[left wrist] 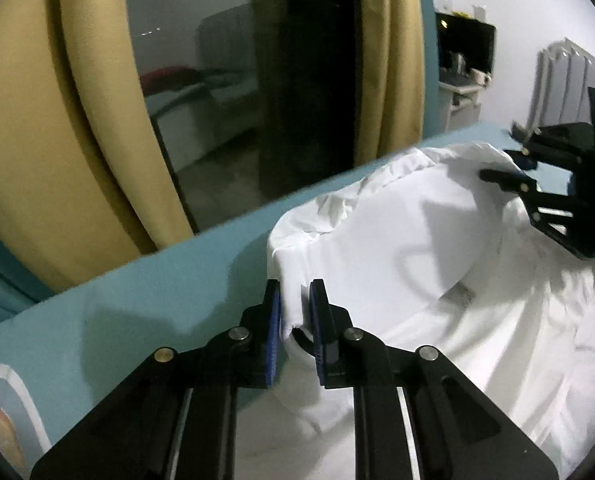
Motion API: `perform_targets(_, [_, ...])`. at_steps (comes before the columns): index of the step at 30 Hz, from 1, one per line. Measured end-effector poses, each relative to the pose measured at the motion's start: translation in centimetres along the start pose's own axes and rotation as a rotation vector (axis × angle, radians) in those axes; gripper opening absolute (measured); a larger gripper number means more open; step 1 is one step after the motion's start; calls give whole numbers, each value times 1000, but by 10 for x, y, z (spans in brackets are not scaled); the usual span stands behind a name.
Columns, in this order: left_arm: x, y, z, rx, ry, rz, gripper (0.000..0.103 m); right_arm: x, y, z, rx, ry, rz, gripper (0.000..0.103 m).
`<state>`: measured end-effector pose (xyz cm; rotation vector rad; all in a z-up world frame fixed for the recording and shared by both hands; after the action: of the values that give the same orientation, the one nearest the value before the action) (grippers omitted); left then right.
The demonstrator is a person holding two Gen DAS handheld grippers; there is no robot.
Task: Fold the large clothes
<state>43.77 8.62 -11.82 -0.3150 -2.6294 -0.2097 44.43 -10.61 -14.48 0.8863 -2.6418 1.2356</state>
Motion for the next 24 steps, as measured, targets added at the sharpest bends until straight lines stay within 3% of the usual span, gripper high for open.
perform_targets(9, [44, -10, 9, -33, -65, 2, 16, 34, -14, 15, -95, -17, -38, 18])
perform_targets(16, [82, -20, 15, -43, -108, 39, 16, 60, -23, 19, -245, -33, -135, 20])
perform_targets(24, [115, -47, 27, -76, -102, 68, 16, 79, -9, 27, -244, -15, -200, 20])
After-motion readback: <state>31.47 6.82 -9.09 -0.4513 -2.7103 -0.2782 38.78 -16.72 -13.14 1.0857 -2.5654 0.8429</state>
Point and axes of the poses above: each gripper's, at about its wrist camera, not at the fingertips, and x roughly against the way its jaws point, y to its left, z to its underside, the point moved 4 cm from there along -x, roughly the way its jaws point, and after that the axes turned 15 degrees about -y, right-handed, at the moved point
